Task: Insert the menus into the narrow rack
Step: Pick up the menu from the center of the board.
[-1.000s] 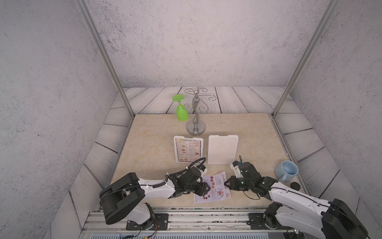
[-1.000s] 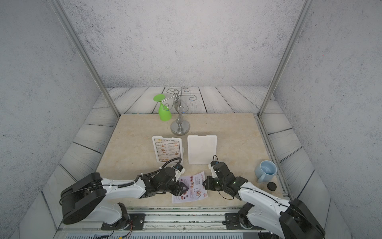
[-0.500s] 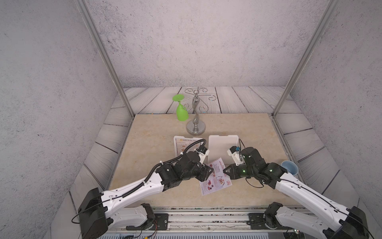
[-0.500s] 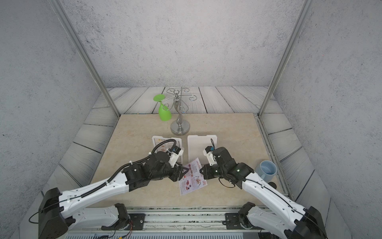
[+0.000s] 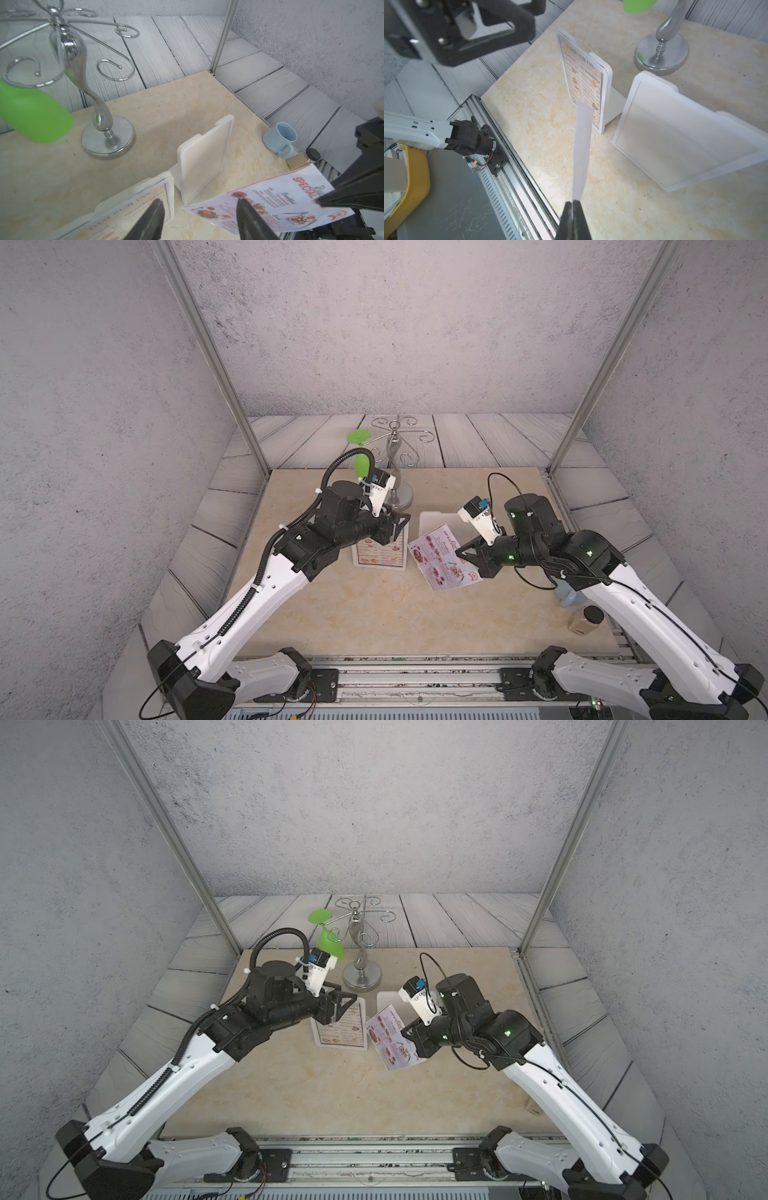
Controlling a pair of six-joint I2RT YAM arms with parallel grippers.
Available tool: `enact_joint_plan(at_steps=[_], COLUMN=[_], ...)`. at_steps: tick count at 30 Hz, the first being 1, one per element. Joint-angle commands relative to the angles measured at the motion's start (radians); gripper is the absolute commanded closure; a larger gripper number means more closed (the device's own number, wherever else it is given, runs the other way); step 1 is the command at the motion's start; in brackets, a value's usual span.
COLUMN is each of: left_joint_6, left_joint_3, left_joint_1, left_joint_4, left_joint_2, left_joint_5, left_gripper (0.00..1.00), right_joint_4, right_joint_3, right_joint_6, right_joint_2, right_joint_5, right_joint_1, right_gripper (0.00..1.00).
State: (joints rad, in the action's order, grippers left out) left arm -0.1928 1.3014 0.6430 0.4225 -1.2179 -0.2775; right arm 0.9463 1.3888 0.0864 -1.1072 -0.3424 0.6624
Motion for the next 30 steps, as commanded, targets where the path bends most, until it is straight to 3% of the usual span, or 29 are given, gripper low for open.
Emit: enact_joint_plan(at_steps=[1,11,19,30], left_joint_6=[0.117,0.346,0.513,0.597], left_joint_3=[0.07,0.233,0.31,0.386], left_joint_1=[-0.043,-0.106,-0.118,-0.119], left_joint_4=[0.037,0.105,0.239,0.296], left_joint_2=[-0.064,-0.16,-0.168,-0.271], left_joint_5=[-0.176,-0.331,-0.416,-0.441], left_gripper=[0.41,0.41,0.41,0.4], right_joint_4=[0.124,0.308,0.335,0.399], right_joint_3=[0.112,0.415,0.503,0.616], right_joint_6=[-0.153,-0.335,-0.419,-0.546], right_joint_2=[-0.046,-0.227,-0.308,-0.421], right_joint_5=[-0.025,-0.056,-0.114,-0.203], right_joint_1=[-0.013,-0.055,-0.121,-0.168], right_gripper=[1.0,1.0,1.0,1.0])
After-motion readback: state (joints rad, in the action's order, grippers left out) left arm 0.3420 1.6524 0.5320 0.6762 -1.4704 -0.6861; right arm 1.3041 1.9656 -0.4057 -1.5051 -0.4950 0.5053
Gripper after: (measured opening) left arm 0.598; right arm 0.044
